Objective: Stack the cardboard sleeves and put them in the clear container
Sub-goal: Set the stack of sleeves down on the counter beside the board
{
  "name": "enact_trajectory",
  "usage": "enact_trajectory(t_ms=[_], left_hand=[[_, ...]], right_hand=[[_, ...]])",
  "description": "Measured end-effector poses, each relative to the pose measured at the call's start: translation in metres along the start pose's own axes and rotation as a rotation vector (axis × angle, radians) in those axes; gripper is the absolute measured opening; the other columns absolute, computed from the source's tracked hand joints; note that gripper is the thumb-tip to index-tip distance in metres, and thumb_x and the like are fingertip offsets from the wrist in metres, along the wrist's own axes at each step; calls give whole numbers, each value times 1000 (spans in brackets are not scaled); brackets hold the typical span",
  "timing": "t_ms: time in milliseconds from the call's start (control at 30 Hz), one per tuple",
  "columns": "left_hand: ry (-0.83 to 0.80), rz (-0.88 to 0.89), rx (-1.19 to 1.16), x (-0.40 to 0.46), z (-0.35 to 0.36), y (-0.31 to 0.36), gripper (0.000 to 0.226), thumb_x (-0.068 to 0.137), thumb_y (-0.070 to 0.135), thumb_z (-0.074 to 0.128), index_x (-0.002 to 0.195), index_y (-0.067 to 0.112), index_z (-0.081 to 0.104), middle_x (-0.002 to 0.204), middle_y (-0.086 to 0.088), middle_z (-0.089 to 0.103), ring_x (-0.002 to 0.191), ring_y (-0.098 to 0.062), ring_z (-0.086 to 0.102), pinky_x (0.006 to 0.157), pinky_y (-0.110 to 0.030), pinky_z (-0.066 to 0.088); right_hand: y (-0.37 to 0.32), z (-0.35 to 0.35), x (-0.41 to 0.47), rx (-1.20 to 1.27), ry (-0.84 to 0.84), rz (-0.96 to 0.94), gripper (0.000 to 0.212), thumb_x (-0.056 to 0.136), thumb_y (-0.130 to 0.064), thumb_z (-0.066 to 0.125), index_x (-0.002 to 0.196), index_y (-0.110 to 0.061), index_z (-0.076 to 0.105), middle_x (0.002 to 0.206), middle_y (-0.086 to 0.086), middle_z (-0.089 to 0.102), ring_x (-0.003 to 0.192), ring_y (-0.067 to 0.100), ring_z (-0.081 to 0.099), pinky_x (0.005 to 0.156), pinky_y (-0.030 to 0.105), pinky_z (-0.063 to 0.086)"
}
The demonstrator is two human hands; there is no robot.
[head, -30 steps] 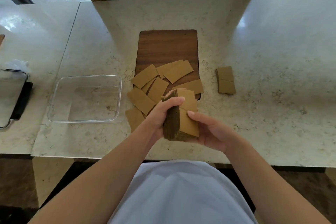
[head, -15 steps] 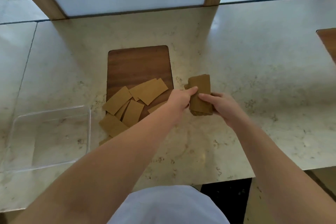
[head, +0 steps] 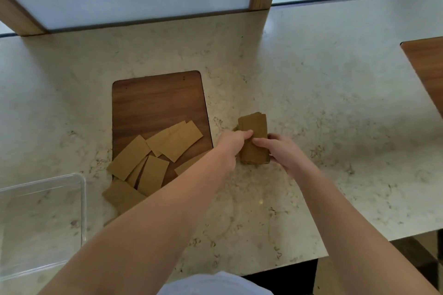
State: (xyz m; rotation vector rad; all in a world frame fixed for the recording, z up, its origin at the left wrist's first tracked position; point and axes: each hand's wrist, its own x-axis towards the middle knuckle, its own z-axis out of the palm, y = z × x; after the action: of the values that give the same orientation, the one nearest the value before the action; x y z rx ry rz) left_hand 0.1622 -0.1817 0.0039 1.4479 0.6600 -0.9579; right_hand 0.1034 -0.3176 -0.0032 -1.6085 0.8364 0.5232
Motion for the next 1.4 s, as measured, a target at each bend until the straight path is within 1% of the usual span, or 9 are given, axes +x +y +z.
enact_trajectory(t_ms=[133, 267, 467, 700, 900, 1100, 1167, 1267, 1400], left_hand=[[47, 35, 27, 3, 2, -3, 38, 97, 22, 71, 129, 9, 56, 104, -1, 65, 83, -13, 60, 49, -20, 43], [91, 71, 58, 8, 7, -8, 44, 95, 18, 71, 134, 6, 55, 126, -14, 65, 109, -29, 64, 70, -31, 51], [112, 50, 71, 3, 16, -4, 36, 91, 17, 64, 125, 8, 58, 119, -15, 65, 108, -33, 63, 90, -44, 55], [90, 54, 128, 0, 21, 0, 39, 96, 10, 46, 134, 6, 54, 123, -20, 62, 108, -35, 61, 77, -38, 45], [101, 86, 218, 0, 30, -1, 41, 101, 4, 37, 141, 3, 47, 118, -14, 56, 102, -30, 54, 79, -34, 41], [69, 83, 201, -11, 34, 4, 39, 103, 14, 42, 141, 3, 48, 115, -9, 54, 101, -26, 53, 83, -34, 44], [93, 104, 130, -16, 28, -2, 43, 104, 28, 46, 142, 8, 48, 115, -3, 58, 100, -23, 54, 86, -36, 44], [177, 177, 15, -21, -9, -28, 36, 102, 31, 49, 133, 14, 55, 111, -2, 61, 97, -21, 57, 82, -34, 46], [304, 92, -158, -35, -88, -81, 16, 96, 9, 56, 99, 10, 72, 73, -5, 66, 61, -17, 58, 50, -27, 48]], right_hand=[[0, 0, 3, -23, -5, 13, 39, 95, -31, 70, 130, -15, 65, 115, 3, 75, 105, 22, 72, 101, 45, 55], [-8, 3, 5, -54, -8, -4, 36, 99, -22, 61, 135, -22, 55, 121, 2, 69, 108, 20, 65, 98, 43, 54], [-14, 12, 3, -32, 10, 15, 32, 94, -19, 58, 125, -24, 57, 113, 2, 69, 104, 21, 66, 93, 45, 56], [-15, 11, 0, -18, 10, 30, 30, 93, -17, 56, 122, -25, 57, 112, 3, 68, 104, 23, 64, 93, 45, 55], [-16, 14, -4, -43, 28, 14, 32, 89, -8, 51, 117, -20, 60, 105, 5, 68, 91, 20, 63, 69, 32, 47], [-16, 12, -3, -8, 58, 27, 54, 95, -17, 56, 147, -12, 47, 132, 7, 63, 115, 27, 62, 97, 46, 54], [-13, 14, -9, -67, 309, -92, 70, 95, -29, 62, 157, -13, 35, 152, 10, 46, 136, 30, 49, 110, 48, 45], [-10, 41, -29, -284, 614, -604, 51, 90, -22, 67, 138, -15, 53, 132, 3, 54, 122, 14, 47, 101, 30, 44], [-1, 110, -33, -813, 82, -944, 39, 90, -6, 63, 127, -14, 65, 126, 2, 64, 119, 18, 49, 101, 41, 48]])
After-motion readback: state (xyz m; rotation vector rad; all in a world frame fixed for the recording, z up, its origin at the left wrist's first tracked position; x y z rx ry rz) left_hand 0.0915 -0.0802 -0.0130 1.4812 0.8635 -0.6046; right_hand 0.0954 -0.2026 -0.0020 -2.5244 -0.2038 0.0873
